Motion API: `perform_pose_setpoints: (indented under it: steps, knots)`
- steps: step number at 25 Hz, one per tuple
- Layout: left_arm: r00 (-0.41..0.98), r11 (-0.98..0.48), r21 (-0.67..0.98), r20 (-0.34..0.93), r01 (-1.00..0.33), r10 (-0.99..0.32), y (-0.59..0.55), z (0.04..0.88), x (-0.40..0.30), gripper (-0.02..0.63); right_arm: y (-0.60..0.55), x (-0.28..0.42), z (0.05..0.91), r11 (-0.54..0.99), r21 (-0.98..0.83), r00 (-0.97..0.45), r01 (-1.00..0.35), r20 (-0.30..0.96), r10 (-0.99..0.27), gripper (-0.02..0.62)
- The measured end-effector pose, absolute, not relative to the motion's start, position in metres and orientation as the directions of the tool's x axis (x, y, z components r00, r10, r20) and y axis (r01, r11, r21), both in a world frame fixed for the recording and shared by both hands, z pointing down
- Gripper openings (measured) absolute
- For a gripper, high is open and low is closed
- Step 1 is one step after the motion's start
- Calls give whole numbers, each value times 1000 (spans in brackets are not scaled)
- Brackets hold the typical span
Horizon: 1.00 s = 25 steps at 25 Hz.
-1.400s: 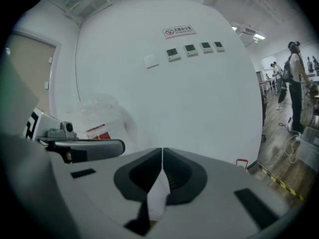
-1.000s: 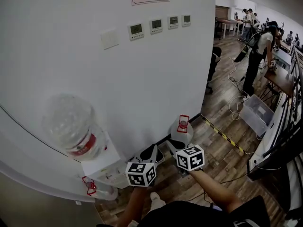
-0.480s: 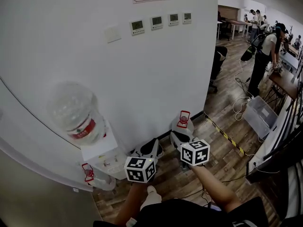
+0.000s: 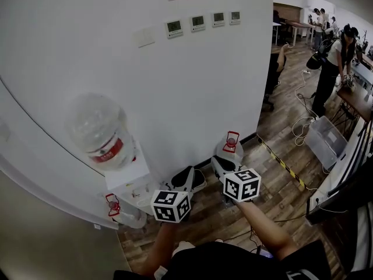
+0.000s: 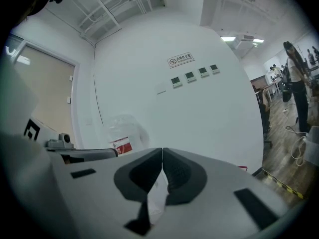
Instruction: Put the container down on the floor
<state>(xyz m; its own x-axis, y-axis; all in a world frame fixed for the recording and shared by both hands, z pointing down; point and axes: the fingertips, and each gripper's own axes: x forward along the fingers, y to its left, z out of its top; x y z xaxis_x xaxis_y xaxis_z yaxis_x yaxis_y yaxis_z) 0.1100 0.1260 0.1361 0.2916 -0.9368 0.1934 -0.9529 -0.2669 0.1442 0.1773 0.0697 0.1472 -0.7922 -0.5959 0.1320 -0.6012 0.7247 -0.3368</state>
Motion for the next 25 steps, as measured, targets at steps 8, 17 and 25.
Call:
perform_pose_setpoints:
  steps: [8,17,25]
  knots:
    - [297,-276,130,190,-952,-936,132,130,93,15,76,159,136,731,-329,-793,-598,107,-600,29]
    - [327,-313,102,170,-944,-930,137,105,66,15,86,133,119,718,-309,-773,-623,101,-627,29]
    - [349,-337,103,145,-936,-926,147,94,43,15,95,113,106,704,-296,-752,-646,90,-653,29]
